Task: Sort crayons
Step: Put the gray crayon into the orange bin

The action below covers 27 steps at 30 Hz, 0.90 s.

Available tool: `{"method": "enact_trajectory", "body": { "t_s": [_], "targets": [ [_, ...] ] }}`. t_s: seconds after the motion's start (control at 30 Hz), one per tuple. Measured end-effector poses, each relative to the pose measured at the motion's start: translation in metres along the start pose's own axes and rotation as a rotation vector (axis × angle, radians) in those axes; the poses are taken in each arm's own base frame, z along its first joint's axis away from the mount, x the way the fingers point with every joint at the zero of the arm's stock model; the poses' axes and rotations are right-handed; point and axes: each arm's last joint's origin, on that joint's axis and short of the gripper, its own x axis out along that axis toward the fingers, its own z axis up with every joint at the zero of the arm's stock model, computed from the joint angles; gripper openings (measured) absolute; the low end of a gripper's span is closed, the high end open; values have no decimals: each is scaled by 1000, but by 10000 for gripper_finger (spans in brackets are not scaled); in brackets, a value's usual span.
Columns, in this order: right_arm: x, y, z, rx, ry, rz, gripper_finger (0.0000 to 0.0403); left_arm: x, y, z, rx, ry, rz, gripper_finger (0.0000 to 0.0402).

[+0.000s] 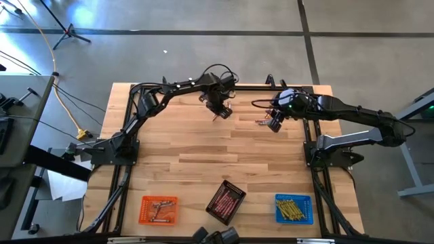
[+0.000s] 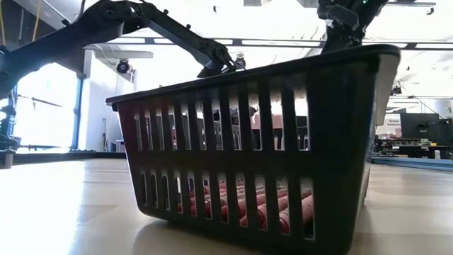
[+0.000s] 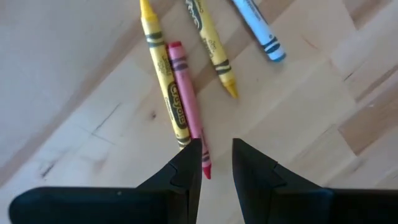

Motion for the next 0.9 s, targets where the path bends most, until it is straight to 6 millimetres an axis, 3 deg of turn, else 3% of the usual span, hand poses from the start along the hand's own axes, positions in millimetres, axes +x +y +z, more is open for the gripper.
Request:
{"method": "enact_trajectory", "body": {
  "t_s": [0.53, 0.63, 0.8, 0.9],
  "targets": [
    [1, 1, 5, 170, -49, 22, 105, 6, 0, -6, -7, 66, -62, 74],
    [0, 3, 5, 126, -41, 78, 105, 6, -1, -6, 27, 65, -68, 74],
    [0, 5, 7, 59, -52, 141, 105, -9, -8, -8, 86, 30, -105, 74],
    [7, 6, 10, 136, -45, 137, 105, -22, -14, -10, 133, -6, -113, 74]
  ]
}}
